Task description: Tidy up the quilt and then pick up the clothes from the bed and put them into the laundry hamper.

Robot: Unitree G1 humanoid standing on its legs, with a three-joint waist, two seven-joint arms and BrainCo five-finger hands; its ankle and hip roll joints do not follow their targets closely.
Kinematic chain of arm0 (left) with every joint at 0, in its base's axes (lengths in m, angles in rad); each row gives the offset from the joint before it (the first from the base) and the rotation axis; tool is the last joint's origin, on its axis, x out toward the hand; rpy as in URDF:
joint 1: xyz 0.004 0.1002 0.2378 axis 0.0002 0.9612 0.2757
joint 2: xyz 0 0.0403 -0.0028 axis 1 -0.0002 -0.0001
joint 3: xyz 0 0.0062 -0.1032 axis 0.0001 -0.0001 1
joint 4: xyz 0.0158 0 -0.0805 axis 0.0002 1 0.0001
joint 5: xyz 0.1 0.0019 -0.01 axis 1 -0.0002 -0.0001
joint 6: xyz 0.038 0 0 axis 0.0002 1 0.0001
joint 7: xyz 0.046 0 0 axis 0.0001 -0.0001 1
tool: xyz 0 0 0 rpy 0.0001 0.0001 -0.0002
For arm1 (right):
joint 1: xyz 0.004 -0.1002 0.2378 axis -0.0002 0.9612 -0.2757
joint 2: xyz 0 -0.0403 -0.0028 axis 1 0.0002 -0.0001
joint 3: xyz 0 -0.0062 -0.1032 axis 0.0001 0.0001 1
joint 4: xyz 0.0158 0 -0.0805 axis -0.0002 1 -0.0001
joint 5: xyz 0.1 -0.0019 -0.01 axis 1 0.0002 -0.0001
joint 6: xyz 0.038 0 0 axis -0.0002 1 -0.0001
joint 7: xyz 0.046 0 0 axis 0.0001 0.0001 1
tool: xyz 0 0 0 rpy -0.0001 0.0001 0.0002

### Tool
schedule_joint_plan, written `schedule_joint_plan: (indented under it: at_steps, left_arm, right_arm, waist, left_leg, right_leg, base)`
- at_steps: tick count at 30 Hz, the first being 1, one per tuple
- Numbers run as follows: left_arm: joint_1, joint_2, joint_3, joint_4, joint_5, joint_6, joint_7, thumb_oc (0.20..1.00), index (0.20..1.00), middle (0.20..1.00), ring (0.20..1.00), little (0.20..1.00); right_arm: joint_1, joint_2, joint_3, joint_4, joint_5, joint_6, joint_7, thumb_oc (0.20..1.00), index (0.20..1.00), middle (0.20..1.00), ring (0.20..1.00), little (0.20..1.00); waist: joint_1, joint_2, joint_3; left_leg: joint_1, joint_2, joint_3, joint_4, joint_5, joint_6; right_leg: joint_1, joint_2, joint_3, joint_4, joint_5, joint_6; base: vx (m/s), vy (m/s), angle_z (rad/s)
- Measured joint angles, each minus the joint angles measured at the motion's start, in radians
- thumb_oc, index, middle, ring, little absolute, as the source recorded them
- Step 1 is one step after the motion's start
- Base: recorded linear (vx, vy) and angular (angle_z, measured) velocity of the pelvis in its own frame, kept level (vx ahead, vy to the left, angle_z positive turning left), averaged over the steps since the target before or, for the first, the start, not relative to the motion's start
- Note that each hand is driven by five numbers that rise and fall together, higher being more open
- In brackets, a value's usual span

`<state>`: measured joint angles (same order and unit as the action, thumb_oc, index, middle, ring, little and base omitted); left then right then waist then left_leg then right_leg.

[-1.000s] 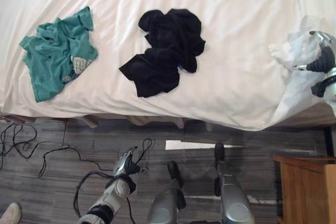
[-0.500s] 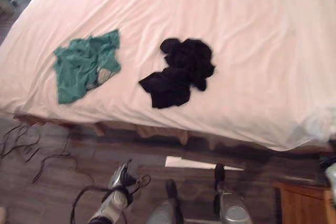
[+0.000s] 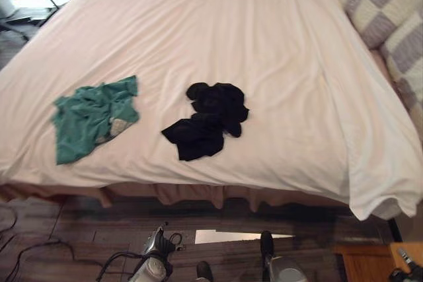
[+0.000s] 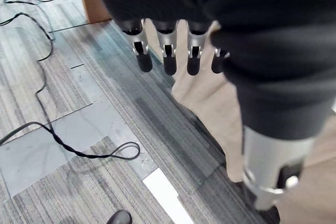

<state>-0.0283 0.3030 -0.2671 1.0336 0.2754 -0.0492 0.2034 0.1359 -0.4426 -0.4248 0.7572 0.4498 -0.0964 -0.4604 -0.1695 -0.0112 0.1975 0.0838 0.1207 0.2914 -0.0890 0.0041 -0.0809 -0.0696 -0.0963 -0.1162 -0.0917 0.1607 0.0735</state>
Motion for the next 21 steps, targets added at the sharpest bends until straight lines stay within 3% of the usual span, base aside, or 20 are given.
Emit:
schedule_joint_plan:
  at_steps: [2, 4, 5, 6, 7, 8, 9, 12, 15, 19, 21]
  left_arm:
    - [0.001, -0.002, 0.0, 0.028, 0.001, 0.007, -0.001, 1.0, 1.0, 1.0, 1.0, 1.0]
    - [0.005, -0.003, 0.001, 0.056, 0.0, 0.005, 0.0, 1.0, 1.0, 1.0, 1.0, 1.0]
    - [0.008, -0.013, 0.003, 0.084, 0.0, 0.013, -0.002, 1.0, 1.0, 1.0, 1.0, 1.0]
    - [0.009, -0.013, 0.004, 0.083, 0.0, 0.013, -0.002, 1.0, 1.0, 1.0, 1.0, 1.0]
    - [0.025, -0.012, -0.004, 0.092, 0.0, 0.011, -0.004, 1.0, 1.0, 1.0, 1.0, 1.0]
    - [0.021, -0.018, -0.028, 0.115, 0.0, 0.013, -0.007, 1.0, 1.0, 1.0, 1.0, 1.0]
    - [0.018, -0.025, -0.039, 0.11, -0.001, 0.012, -0.004, 1.0, 1.0, 1.0, 1.0, 1.0]
    - [-0.01, -0.011, -0.136, 0.097, 0.002, 0.003, -0.008, 1.0, 1.0, 1.0, 1.0, 1.0]
    - [-0.103, -0.013, -0.157, 0.042, 0.001, -0.019, -0.008, 1.0, 1.0, 1.0, 1.0, 1.0]
    - [-0.146, -0.015, -0.156, 0.045, -0.008, -0.016, -0.005, 1.0, 1.0, 1.0, 1.0, 1.0]
    - [-0.156, -0.022, -0.155, 0.057, -0.028, -0.011, -0.005, 1.0, 1.0, 1.0, 1.0, 1.0]
  right_arm:
    - [-0.036, -0.043, 0.019, -0.067, -0.006, -0.038, -0.02, 0.2, 0.2, 0.2, 0.2, 0.2]
    - [-0.075, -0.106, 0.064, -0.082, -0.024, -0.023, -0.02, 0.2, 0.2, 0.2, 0.2, 0.2]
    - [-0.142, -0.229, 0.134, -0.081, -0.108, -0.038, -0.014, 0.2, 0.2, 0.2, 0.2, 0.2]
    - [-0.18, -0.246, 0.131, -0.083, -0.141, -0.033, -0.013, 0.2, 0.2, 0.2, 0.2, 0.2]
    - [-0.278, -0.337, 0.278, -0.043, -0.202, 0.025, 0.009, 0.2, 0.2, 0.2, 0.2, 0.2]
    - [-0.351, -0.465, 0.425, -0.059, -0.277, 0.028, 0.05, 0.2, 0.2, 0.2, 0.2, 0.2]
    - [-0.412, -0.498, 0.426, -0.091, -0.338, 0.012, 0.055, 0.2, 0.2, 0.2, 0.2, 0.2]
    - [-0.725, -0.531, 0.556, -0.083, -0.402, 0.025, 0.073, 0.2, 0.2, 0.2, 0.2, 0.2]
    - [-1.005, -0.557, 0.608, 0.016, -0.411, 0.009, 0.072, 0.2, 0.2, 0.2, 0.2, 0.2]
    - [-1.025, -0.475, 0.629, 0.217, -0.388, 0.025, 0.105, 0.2, 0.2, 0.2, 0.2, 0.2]
    - [-0.898, -0.408, 0.529, 0.253, -0.348, 0.034, 0.116, 0.2, 0.2, 0.2, 0.2, 0.2]
  waist:
    - [-0.018, -0.01, -0.003]
    - [-0.018, -0.017, -0.002]
    - [-0.017, -0.013, -0.004]
    - [-0.012, -0.021, -0.003]
    - [-0.018, -0.023, 0.0]
    - [-0.021, -0.008, 0.0]
    - [-0.017, -0.001, 0.006]
    - [-0.016, 0.009, 0.033]
    - [0.046, 0.052, 0.129]
    - [0.091, 0.077, 0.18]
    - [0.088, 0.077, 0.202]
  left_leg:
    - [0.011, 0.004, 0.025, 0.0, -0.003, 0.001]
    - [0.023, 0.005, 0.039, 0.0, -0.005, -0.002]
    - [0.026, 0.008, 0.071, 0.0, -0.006, -0.002]
    - [0.023, 0.009, 0.064, 0.0, -0.005, -0.003]
    - [0.02, 0.009, 0.077, 0.0, -0.006, -0.004]
    - [0.01, 0.005, 0.091, 0.0, -0.007, -0.004]
    - [-0.016, 0.006, 0.073, 0.002, 0.002, 0.0]
    - [-0.07, 0.003, 0.075, 0.025, 0.009, 0.001]
    - [-0.141, -0.01, 0.051, 0.036, 0.041, -0.002]
    - [-0.171, -0.004, 0.026, 0.035, 0.053, -0.004]
    - [-0.171, -0.004, 0.021, 0.031, 0.052, -0.004]
  right_leg:
    - [-0.003, 0.006, 0.021, 0.0, 0.002, 0.002]
    - [-0.002, 0.013, 0.036, 0.0, 0.002, 0.003]
    - [-0.014, 0.017, 0.059, 0.0, 0.003, 0.004]
    - [-0.014, 0.02, 0.056, 0.0, 0.004, 0.004]
    - [-0.022, 0.022, 0.066, 0.0, 0.007, 0.008]
    - [-0.043, 0.017, 0.074, 0.0, 0.011, 0.014]
    - [-0.052, 0.014, 0.06, 0.003, 0.012, 0.015]
    - [-0.107, 0.01, 0.053, 0.002, 0.022, 0.026]
    - [-0.163, -0.004, 0.044, 0.006, 0.063, 0.014]
    - [-0.18, 0.0, 0.025, 0.006, 0.067, -0.009]
    - [-0.176, -0.003, 0.015, 0.006, 0.072, -0.017]
  base:
    - [-0.01, 0.019, -0.37]
    - [-0.02, -0.001, -0.38]
    - [-0.06, -0.02, -0.37]
    - [-0.06, -0.02, -0.41]
    - [-0.09, -0.067, -0.29]
    - [-0.09, -0.061, -0.14]
    - [-0.13, -0.065, 0.01]
    - [-0.12, -0.014, 0.04]
    - [-0.1, -0.033, 0.28]
    - [-0.06, -0.015, 0.17]
    - [-0.03, 0.018, 0.11]
